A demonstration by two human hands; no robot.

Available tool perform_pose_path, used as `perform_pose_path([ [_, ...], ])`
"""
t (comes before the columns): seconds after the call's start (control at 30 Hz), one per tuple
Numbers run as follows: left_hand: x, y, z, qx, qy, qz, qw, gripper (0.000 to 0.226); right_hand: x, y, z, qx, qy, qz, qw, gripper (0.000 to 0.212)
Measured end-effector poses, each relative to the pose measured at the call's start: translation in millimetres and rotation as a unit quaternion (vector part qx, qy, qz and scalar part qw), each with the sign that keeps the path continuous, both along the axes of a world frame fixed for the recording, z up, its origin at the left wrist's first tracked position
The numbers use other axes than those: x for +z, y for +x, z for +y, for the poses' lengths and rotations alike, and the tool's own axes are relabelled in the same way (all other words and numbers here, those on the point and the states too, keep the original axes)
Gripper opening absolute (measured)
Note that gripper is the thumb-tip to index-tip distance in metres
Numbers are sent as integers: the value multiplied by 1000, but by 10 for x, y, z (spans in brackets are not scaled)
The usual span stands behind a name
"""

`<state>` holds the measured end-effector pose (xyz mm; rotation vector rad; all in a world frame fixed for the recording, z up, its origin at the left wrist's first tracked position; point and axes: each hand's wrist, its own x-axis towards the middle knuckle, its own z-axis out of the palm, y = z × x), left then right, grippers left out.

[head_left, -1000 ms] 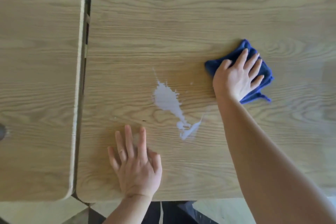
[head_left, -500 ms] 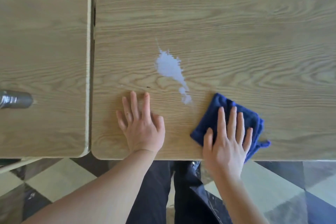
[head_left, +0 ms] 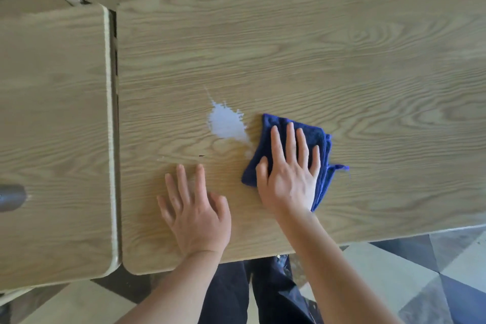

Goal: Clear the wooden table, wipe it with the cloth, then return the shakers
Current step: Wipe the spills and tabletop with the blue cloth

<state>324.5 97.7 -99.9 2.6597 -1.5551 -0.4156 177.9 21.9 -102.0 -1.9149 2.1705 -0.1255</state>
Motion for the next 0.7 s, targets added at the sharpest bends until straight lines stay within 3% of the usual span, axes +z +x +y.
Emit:
perform_pose_path([
  [0.17,-5,18,8,-3,12,-6,1000,70,19,-27,-710,-58,-2,-33,998,66],
  [0.37,-2,2,2,6,10,-10,1000,70,7,19,-662,-58,-1,-41,997,66],
  [0.7,34,-27,-20,11,-17,-6,1000,70,22,-92,854,112,17,-33,993,69],
])
